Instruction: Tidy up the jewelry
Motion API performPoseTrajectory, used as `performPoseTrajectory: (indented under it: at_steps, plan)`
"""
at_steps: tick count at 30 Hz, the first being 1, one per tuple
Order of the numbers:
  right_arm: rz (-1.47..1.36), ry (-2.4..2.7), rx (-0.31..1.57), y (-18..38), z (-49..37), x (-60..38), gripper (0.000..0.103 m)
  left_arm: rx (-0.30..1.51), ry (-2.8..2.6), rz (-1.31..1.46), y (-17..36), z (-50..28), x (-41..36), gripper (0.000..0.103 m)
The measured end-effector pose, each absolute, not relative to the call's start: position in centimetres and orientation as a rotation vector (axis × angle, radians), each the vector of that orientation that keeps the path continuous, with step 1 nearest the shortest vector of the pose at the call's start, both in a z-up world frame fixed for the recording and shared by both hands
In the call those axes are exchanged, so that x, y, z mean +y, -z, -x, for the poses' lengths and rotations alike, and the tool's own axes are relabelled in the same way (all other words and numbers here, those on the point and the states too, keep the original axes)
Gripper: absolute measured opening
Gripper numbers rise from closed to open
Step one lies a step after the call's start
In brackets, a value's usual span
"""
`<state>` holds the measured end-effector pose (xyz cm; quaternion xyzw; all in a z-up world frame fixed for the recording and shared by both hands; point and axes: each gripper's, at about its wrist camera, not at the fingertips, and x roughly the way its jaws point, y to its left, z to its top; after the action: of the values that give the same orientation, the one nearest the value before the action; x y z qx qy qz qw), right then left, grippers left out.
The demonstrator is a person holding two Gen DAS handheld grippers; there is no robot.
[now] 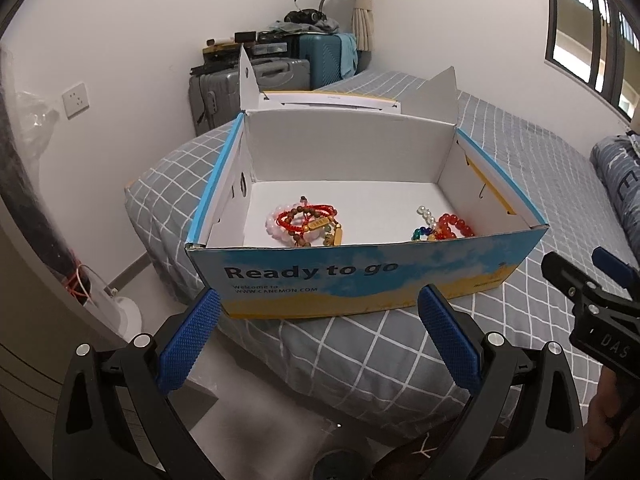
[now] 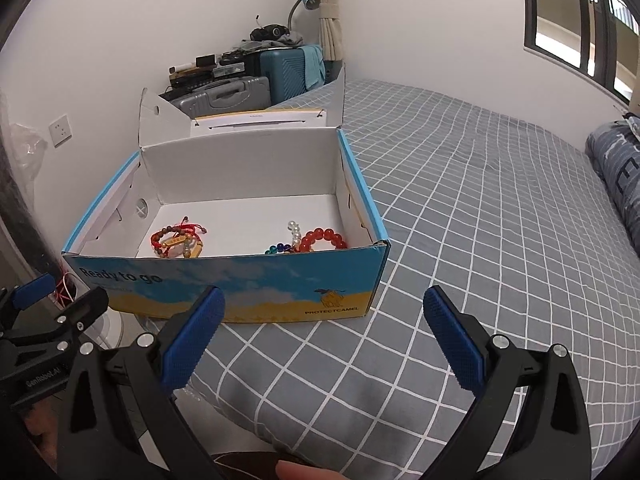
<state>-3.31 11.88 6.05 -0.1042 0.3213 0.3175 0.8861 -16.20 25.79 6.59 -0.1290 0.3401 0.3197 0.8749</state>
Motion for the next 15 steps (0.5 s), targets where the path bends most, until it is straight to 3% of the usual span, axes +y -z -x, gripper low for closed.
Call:
performPoseTrajectory:
  at_steps: [15]
  plan:
    - [0.231,-0.653,0.673,-5.58,3.41,11.90,0.095,0.697,-0.648,0.274,-6.47,16.08,25.48,0.097]
